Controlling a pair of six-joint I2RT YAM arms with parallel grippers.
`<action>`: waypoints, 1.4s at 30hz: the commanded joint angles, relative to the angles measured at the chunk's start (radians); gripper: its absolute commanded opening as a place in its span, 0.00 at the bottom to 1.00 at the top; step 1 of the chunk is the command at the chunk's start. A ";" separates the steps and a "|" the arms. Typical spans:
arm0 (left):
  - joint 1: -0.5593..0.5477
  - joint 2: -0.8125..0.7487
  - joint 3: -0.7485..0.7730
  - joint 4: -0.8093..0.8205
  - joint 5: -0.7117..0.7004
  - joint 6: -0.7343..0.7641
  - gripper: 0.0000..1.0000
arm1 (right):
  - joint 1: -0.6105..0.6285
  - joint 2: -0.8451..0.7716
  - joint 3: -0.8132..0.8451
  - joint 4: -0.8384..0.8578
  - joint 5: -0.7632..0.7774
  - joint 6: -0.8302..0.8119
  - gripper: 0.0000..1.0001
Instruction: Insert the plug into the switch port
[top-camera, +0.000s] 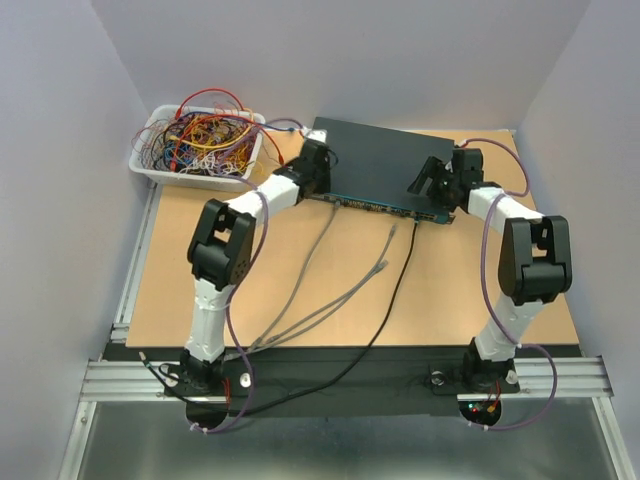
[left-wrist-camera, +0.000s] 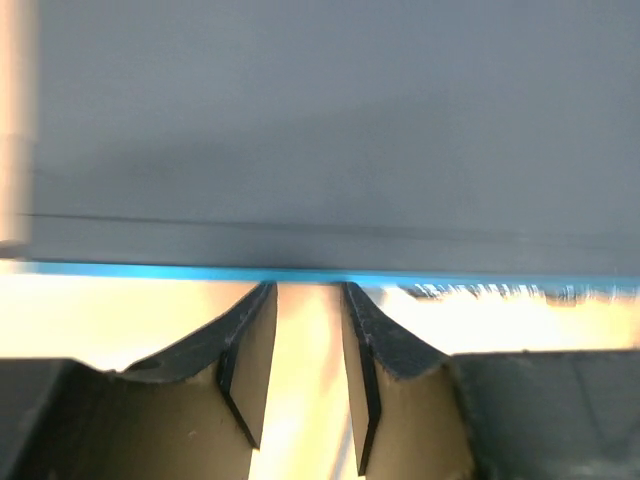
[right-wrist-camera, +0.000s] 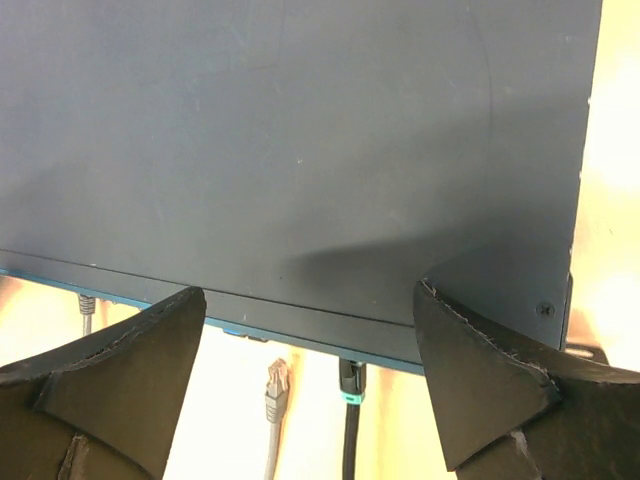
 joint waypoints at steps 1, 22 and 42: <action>0.104 -0.194 0.011 0.260 -0.190 0.028 0.43 | -0.005 -0.043 -0.035 -0.062 -0.005 0.004 0.89; -0.144 -0.560 -0.452 0.300 -0.124 0.096 0.40 | -0.003 -0.271 -0.118 -0.119 0.110 -0.013 0.91; -0.318 -0.124 -0.121 0.309 0.049 -0.002 0.33 | 0.021 -0.515 -0.286 -0.154 0.087 -0.027 0.90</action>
